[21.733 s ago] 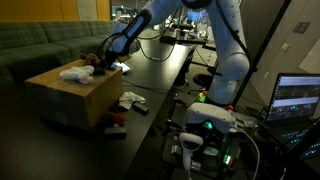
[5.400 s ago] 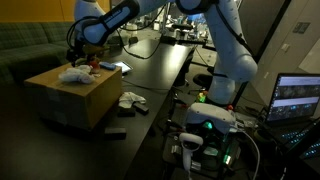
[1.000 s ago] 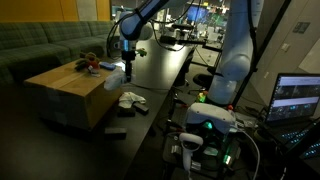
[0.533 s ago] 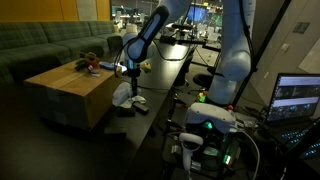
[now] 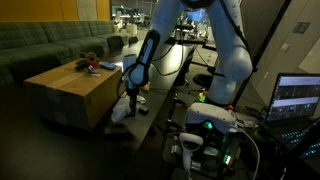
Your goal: Put the white towel on the table, then the blue sponge on the box, the right duster on the table, the moose doll on the box, the duster on the table, the turnip plushie on the box, the plastic on the table and finally the first left duster on the box
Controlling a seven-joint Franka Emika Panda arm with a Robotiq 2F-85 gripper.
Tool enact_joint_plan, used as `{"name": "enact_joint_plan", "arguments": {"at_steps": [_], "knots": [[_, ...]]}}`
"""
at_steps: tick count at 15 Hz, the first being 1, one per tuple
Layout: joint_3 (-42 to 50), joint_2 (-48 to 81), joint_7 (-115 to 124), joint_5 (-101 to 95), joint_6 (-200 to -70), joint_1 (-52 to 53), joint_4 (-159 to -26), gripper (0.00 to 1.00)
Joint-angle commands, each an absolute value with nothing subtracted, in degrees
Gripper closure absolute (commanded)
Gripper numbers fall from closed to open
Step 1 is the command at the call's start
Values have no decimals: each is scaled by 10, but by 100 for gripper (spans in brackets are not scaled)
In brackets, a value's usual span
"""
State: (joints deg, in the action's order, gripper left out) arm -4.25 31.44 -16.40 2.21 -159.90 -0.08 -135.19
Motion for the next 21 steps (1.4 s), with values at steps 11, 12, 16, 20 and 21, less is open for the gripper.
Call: {"name": "enact_joint_plan", "arguments": {"at_steps": [11, 12, 16, 20, 21], "knots": [[91, 476, 58, -6, -1743, 165, -1276, 89], [90, 477, 63, -6, -1741, 173, -1278, 89], [88, 474, 77, -7, -1736, 204, -1283, 89], [74, 466, 81, -5, -1729, 214, -1284, 89], [67, 466, 79, -5, -1725, 211, -1281, 89]]}}
